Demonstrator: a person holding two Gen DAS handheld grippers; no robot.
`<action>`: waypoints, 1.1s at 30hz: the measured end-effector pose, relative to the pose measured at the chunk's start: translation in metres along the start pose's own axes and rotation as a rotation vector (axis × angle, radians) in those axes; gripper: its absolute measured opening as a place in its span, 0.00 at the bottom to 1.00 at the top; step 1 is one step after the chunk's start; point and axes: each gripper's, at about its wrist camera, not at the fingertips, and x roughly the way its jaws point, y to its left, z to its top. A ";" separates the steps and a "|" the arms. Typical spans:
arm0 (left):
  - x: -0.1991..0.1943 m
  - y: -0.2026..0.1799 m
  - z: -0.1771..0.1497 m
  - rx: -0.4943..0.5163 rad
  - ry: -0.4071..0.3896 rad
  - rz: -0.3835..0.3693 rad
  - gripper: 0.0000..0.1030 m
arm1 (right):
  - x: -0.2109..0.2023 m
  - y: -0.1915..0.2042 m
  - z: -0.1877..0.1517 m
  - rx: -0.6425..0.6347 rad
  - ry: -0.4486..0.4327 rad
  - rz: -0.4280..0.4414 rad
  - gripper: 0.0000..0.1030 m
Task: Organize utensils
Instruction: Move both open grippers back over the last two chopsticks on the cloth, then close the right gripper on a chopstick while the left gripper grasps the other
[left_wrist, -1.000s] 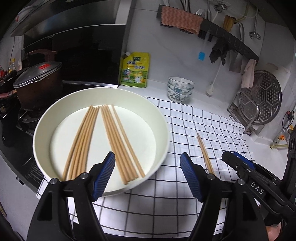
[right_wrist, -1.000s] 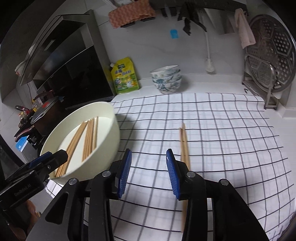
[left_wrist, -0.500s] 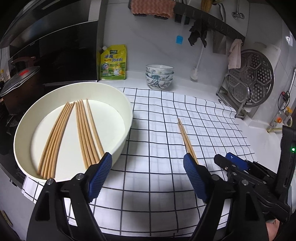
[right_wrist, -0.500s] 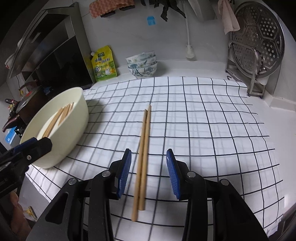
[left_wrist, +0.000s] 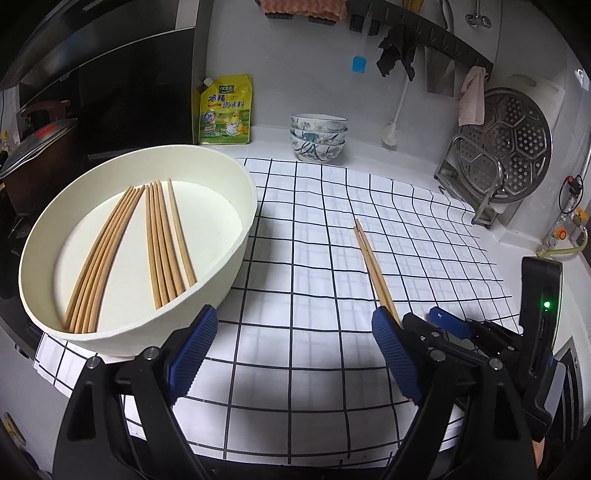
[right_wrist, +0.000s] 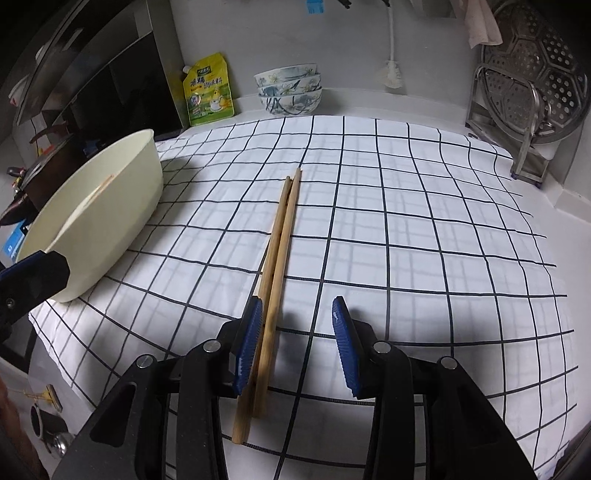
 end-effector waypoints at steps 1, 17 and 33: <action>0.001 0.000 0.000 0.000 0.003 -0.001 0.82 | 0.003 0.001 0.000 -0.007 0.005 -0.007 0.37; 0.003 -0.006 -0.005 -0.007 0.013 -0.010 0.84 | 0.012 0.005 -0.003 -0.086 0.043 -0.037 0.06; 0.028 -0.066 -0.021 0.072 0.051 -0.054 0.86 | -0.016 -0.072 -0.023 0.037 0.045 -0.089 0.06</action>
